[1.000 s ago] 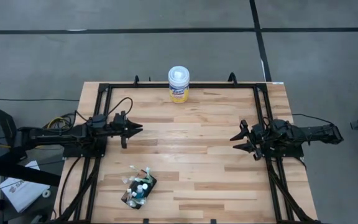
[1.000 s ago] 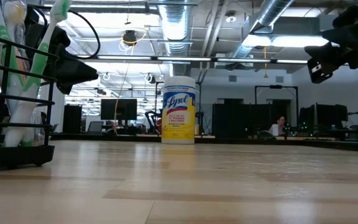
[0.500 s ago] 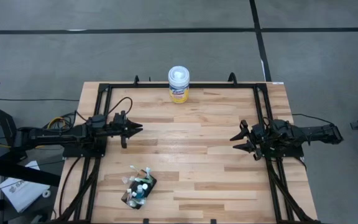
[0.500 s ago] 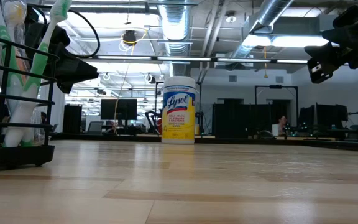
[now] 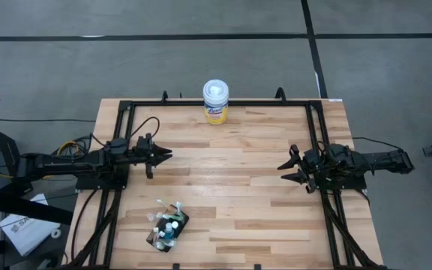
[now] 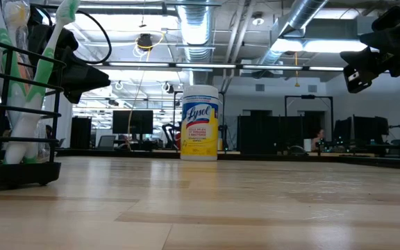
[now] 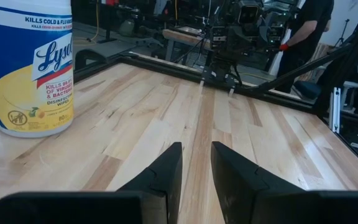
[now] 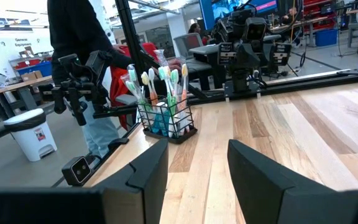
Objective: Pick & Place toothbrushing station
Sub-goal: Return to Home Position
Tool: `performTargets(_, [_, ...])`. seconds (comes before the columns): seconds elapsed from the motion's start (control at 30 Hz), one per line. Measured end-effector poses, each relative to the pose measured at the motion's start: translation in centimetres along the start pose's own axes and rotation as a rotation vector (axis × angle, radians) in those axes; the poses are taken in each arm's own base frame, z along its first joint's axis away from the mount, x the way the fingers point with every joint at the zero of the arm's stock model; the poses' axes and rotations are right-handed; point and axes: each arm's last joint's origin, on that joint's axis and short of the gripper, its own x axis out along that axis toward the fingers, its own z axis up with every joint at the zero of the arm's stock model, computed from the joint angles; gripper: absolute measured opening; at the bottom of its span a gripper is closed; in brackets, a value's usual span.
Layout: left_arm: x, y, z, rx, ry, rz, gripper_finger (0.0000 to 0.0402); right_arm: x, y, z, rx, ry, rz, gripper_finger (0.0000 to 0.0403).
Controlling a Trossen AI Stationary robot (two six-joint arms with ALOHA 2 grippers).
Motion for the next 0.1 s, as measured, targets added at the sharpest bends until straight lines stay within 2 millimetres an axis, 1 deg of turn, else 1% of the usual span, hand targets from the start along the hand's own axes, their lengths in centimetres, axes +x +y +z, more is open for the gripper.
performTargets(0.1, [0.00,0.00,0.02,0.000,-0.002,-0.001,0.0080,0.00,0.00,0.00,0.000,0.000,0.000,0.0157])
